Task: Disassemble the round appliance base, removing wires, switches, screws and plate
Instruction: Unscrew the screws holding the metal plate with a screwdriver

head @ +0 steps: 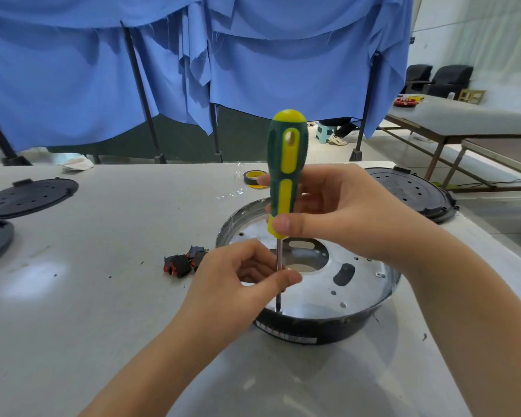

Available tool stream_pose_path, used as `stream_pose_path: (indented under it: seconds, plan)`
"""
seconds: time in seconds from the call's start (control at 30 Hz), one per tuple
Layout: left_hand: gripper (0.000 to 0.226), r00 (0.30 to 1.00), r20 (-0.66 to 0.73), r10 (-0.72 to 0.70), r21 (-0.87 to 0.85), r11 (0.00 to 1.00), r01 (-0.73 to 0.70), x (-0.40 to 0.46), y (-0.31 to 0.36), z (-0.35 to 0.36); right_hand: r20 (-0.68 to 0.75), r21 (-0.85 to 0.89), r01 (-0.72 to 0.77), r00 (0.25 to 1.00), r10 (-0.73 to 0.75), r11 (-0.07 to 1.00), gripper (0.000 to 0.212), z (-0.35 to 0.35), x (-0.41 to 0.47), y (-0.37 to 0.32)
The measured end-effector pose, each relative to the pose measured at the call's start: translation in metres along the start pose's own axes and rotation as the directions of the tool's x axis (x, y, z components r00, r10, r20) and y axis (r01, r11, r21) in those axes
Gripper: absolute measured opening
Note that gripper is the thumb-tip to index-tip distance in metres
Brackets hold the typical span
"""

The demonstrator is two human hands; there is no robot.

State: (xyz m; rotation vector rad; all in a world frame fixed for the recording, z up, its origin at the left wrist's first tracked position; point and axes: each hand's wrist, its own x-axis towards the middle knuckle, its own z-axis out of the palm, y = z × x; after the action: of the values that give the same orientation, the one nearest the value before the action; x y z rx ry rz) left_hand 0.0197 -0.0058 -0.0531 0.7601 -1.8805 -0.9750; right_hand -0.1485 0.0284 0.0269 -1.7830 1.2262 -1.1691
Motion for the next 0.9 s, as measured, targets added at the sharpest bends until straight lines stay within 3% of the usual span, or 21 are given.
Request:
stream_pose_path:
  seconds: [0.1,0.17,0.27,0.37,0.43,0.53,0.6,0.73,0.9]
  plan:
    - [0.005,0.997,0.073,0.000,0.016,1.000,-0.002,-0.0010,-0.0002,0.0002,0.076,0.091,-0.012,0.997,0.005,0.996,0.038,-0.0028,-0.0014,0.0012]
    - [0.015,0.994,0.108,0.021,0.029,0.999,-0.024,-0.0025,-0.0001,0.0004,0.084,0.103,-0.026,0.996,0.017,0.994,0.040,-0.0029,-0.0013,0.0017]
    - [0.022,0.996,0.082,0.021,0.036,0.999,-0.025,-0.0022,-0.0001,0.0007,0.044,-0.020,-0.046,0.998,0.047,0.999,0.046,0.0006,0.0000,0.0011]
    - [0.009,1.000,0.009,0.001,0.013,1.000,-0.001,-0.0004,-0.0003,0.0013,-0.013,-0.120,-0.027,1.000,0.025,0.992,0.047,0.0046,0.0006,-0.0016]
    - [0.013,1.000,-0.011,-0.008,0.013,1.000,0.008,0.0002,-0.0013,-0.0001,-0.002,-0.064,-0.004,1.000,0.004,0.998,0.044,0.0028,0.0004,-0.0012]
    - [0.004,0.996,0.094,0.001,0.020,1.000,-0.003,-0.0010,0.0015,-0.0014,0.060,0.016,-0.020,0.998,0.019,1.000,0.044,-0.0021,-0.0015,-0.0009]
    - [0.014,0.991,0.131,-0.005,0.004,1.000,0.004,-0.0021,0.0025,-0.0029,0.091,0.036,-0.040,0.995,0.037,0.999,0.046,-0.0028,-0.0023,-0.0012]
    - [0.016,0.997,0.078,-0.011,-0.006,1.000,0.011,-0.0004,0.0034,-0.0029,0.064,-0.097,-0.044,0.997,0.050,0.994,0.056,0.0005,-0.0009,-0.0030]
    - [0.006,0.996,0.084,-0.022,0.001,1.000,0.022,0.0006,0.0029,-0.0029,0.045,0.017,-0.046,0.998,0.045,0.999,0.059,-0.0017,-0.0007,-0.0008]
